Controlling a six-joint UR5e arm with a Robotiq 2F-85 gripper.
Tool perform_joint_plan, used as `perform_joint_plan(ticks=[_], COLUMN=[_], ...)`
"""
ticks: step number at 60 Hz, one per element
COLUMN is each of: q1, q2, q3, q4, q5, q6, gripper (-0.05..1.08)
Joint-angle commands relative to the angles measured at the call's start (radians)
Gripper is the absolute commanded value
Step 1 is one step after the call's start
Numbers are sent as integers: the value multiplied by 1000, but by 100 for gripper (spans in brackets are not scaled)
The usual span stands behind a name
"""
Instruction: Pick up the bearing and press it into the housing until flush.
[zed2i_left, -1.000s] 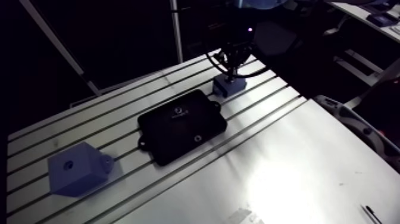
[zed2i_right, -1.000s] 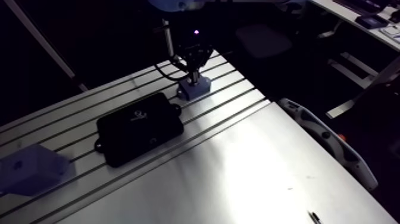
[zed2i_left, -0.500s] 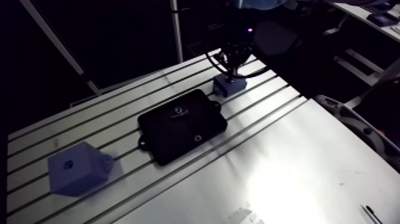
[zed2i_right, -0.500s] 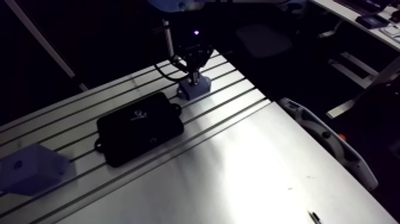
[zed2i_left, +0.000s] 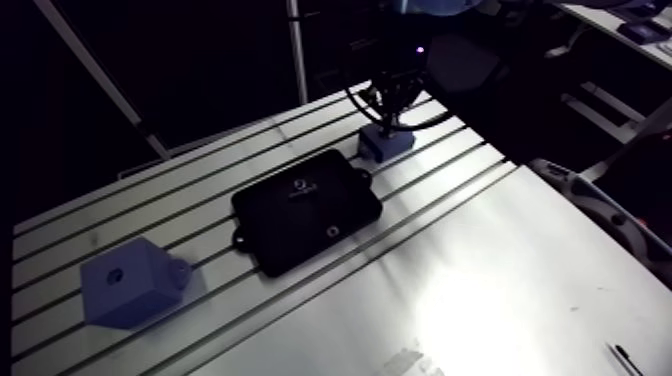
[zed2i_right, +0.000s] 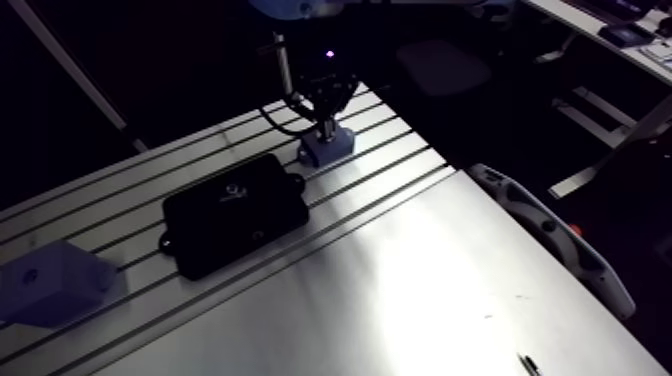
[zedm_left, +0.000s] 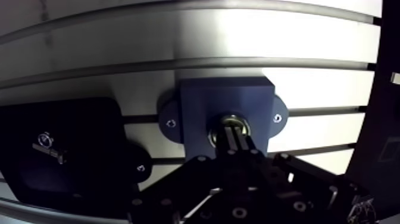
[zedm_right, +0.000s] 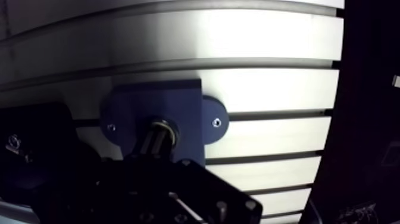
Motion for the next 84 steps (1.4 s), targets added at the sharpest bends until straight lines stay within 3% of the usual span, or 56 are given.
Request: perform_joint_plan(ticks=[1, 84], q1=[0, 2], q2=[6, 9], q3=[1, 7], q4=[1, -1], q5=[0, 0], q6=[0, 0], gripper=[107, 107])
